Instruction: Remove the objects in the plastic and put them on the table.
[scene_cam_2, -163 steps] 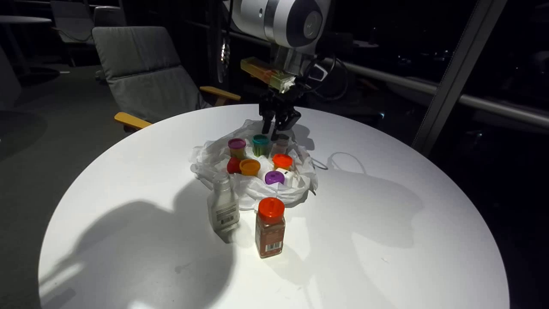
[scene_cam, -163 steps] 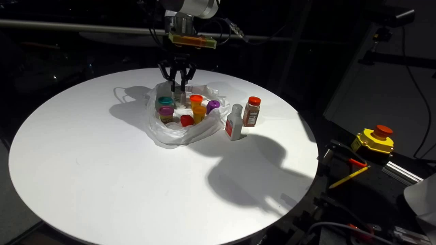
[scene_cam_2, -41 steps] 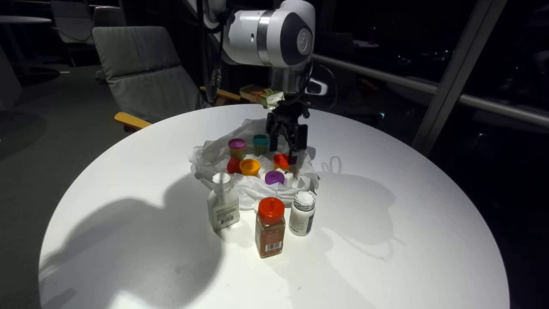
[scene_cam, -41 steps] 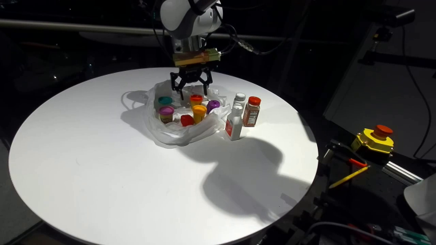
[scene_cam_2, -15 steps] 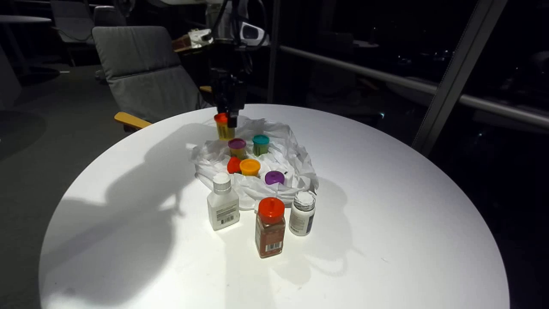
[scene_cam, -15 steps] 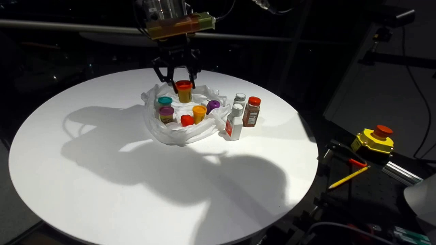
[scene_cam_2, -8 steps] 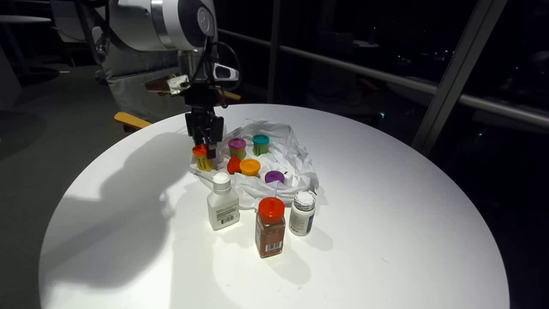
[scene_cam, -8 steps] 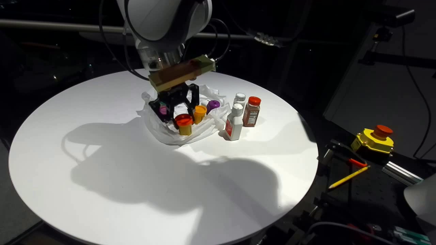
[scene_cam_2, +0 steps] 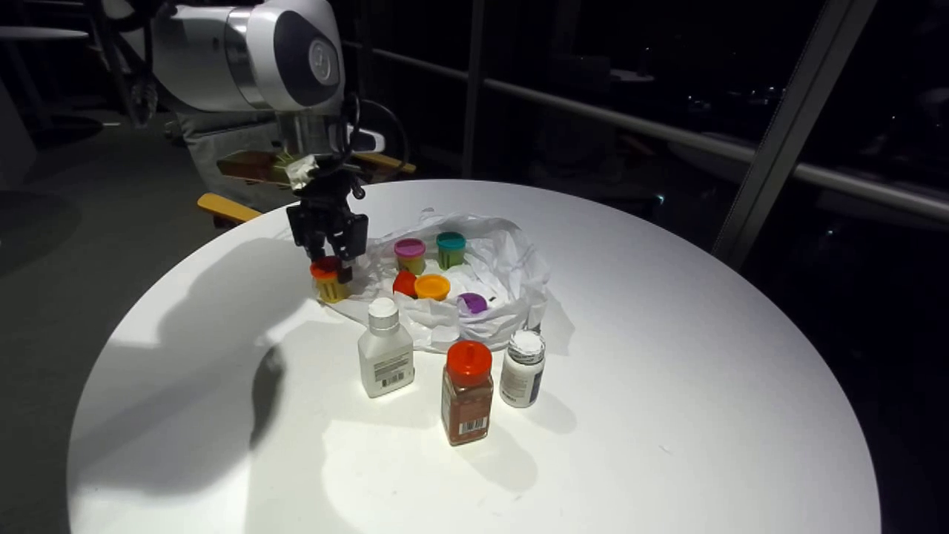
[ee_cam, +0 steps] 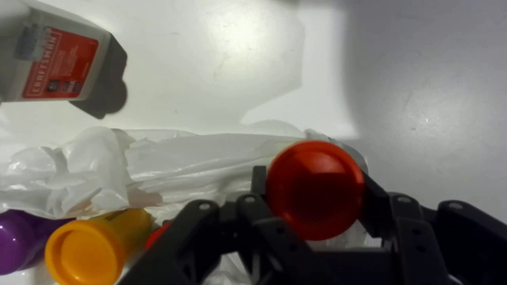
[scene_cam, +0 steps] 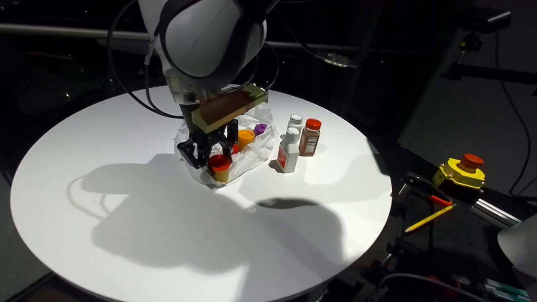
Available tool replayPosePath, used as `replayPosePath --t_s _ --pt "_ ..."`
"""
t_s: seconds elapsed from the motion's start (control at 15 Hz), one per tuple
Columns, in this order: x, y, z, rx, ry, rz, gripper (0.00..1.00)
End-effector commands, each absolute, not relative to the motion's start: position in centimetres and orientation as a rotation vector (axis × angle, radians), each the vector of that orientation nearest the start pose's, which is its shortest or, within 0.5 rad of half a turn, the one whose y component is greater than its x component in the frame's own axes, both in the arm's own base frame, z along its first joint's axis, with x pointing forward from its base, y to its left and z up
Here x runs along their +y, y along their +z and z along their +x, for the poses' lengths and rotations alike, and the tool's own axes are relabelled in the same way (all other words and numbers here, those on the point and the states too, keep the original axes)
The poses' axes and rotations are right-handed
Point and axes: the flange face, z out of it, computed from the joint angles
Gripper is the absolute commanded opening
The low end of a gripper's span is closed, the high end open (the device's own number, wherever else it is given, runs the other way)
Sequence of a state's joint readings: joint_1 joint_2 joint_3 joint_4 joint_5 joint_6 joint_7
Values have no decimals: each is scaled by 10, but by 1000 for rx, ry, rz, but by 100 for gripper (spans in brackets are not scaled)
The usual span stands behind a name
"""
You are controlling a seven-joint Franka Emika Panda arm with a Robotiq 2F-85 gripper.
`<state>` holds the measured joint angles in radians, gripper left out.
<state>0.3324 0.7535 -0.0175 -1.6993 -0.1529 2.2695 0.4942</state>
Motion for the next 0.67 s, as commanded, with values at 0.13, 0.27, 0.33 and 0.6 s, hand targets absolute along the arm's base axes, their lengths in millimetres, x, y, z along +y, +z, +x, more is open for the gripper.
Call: replayPosePath --t_s 0.13,0.27,0.33,0.6 --pt "191 190 609 304 -129 -3318 28" --pt "187 198 603 366 -102 -3302 28" --pt "185 201 599 393 -68 -3297 28" --pt "184 205 574 339 68 -3292 28"
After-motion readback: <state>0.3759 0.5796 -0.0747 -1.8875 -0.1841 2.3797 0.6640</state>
